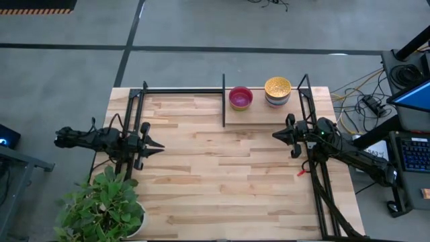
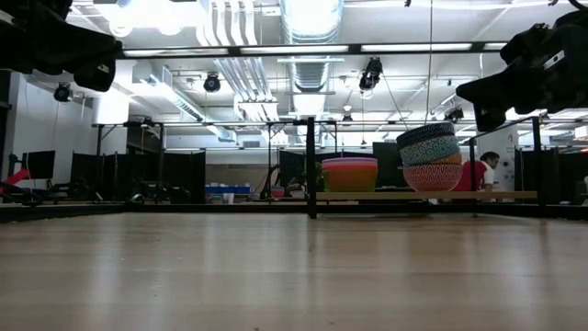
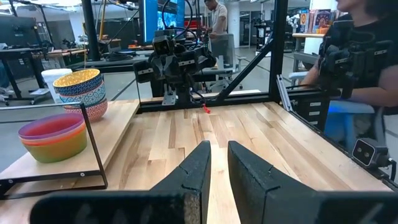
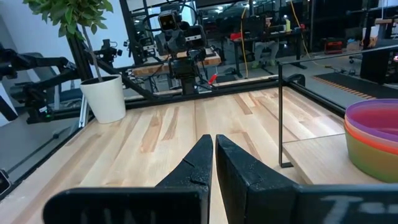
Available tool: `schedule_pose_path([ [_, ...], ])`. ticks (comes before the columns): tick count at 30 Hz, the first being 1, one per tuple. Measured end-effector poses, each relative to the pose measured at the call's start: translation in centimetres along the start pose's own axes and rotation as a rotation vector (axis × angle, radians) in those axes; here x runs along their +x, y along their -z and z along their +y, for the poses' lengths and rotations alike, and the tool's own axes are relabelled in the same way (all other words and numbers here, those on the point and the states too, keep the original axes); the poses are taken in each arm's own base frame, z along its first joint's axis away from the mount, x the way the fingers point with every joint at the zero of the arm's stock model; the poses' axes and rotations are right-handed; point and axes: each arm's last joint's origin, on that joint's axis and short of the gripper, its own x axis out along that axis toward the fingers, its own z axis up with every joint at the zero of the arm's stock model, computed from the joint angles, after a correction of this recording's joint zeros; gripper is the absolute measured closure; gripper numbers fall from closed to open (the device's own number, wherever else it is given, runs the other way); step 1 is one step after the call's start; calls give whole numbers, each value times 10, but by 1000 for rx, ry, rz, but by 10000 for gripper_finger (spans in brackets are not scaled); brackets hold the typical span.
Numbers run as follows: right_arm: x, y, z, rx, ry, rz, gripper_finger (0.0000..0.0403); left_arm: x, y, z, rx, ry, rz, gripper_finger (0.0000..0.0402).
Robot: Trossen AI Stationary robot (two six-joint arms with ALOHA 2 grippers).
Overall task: Place and stack bowls onto a shelf
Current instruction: Return to Home Position
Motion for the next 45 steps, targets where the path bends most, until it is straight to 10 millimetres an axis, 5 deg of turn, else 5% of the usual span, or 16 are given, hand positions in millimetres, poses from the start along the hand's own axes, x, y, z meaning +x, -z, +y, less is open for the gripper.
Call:
schedule_pose_path([
  [45,0,-1,0,-8,-2,-13,391,0,0,0,0,0,1,364],
])
